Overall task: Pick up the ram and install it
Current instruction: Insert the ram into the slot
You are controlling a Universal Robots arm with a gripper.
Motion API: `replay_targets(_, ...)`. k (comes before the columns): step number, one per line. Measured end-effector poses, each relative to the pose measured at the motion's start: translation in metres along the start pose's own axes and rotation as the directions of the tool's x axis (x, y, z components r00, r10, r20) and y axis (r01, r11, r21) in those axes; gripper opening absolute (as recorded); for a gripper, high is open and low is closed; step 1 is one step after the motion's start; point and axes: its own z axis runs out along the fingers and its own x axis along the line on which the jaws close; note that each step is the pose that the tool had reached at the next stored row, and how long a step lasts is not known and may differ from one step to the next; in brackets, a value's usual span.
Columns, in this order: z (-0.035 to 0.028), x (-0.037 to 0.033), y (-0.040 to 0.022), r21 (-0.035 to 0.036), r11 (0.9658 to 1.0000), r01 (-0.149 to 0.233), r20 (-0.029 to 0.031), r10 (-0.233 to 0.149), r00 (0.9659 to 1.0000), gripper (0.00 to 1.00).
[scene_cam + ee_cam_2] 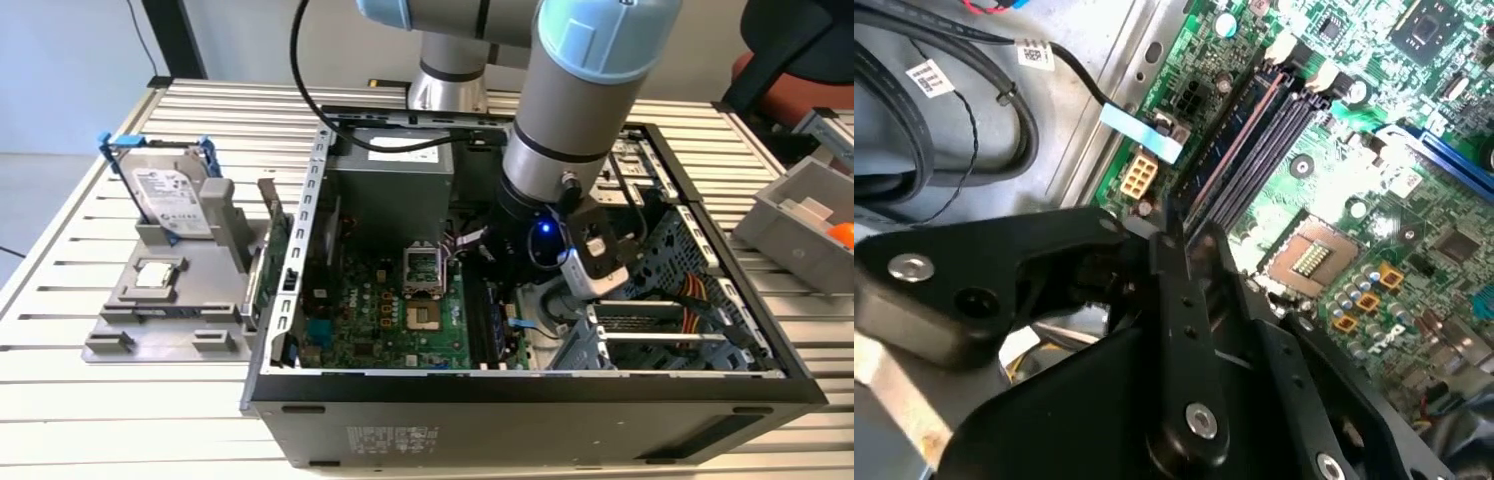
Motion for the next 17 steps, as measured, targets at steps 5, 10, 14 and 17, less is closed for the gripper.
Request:
replay_targets(5,0.0000,0.0001,0.0000,0.0000,1.0000,0.000,0.0000,0.000,1.0000,0.00)
replay_targets(10,0.0000,0.0002,0.0000,0.0001,1.0000,0.000,0.0000,0.000,1.0000,0.00)
replay_targets(14,-0.0001,0.0002,0.0000,0.0001,1.0000,0.000,0.0000,0.000,1.0000,0.00)
replay_targets(17,-0.0001,0.0002,0.0000,0.0001,1.0000,0.000,0.0000,0.000,1.0000,0.00)
